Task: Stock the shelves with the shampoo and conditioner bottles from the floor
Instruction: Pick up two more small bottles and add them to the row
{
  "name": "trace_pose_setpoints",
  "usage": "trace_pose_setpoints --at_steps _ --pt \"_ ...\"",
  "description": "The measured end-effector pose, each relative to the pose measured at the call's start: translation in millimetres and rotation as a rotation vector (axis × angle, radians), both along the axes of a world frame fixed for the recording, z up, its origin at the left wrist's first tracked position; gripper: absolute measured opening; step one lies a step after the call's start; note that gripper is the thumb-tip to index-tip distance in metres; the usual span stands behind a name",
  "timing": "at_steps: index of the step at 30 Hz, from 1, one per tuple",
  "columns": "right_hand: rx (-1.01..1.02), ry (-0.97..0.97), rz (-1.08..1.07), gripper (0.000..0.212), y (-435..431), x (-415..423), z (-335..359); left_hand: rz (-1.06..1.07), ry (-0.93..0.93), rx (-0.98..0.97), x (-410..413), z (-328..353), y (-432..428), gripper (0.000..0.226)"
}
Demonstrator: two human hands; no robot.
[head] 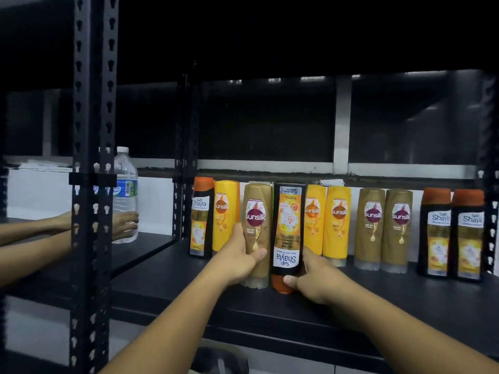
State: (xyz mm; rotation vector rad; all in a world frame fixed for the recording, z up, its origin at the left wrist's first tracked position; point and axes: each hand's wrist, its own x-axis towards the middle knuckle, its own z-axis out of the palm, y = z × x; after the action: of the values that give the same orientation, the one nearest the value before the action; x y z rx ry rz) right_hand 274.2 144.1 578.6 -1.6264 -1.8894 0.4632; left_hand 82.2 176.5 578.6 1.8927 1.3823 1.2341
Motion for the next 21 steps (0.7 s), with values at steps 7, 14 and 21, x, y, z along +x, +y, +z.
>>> trace_pose_setpoints --at_steps 7,14,21 --pt "0.038 -0.008 -0.092 0.063 54.1 -8.5 -2.6 0.100 0.033 0.055 8.9 1.9 60.4 0.052" --pt "0.160 0.034 -0.103 0.056 83.8 -6.8 -20.7 0.116 0.060 0.183 6.2 -22.8 90.3 0.088" --pt "0.305 0.088 -0.079 0.063 94.8 -8.2 -31.8 0.121 0.133 0.151 6.1 -26.4 95.7 0.100"
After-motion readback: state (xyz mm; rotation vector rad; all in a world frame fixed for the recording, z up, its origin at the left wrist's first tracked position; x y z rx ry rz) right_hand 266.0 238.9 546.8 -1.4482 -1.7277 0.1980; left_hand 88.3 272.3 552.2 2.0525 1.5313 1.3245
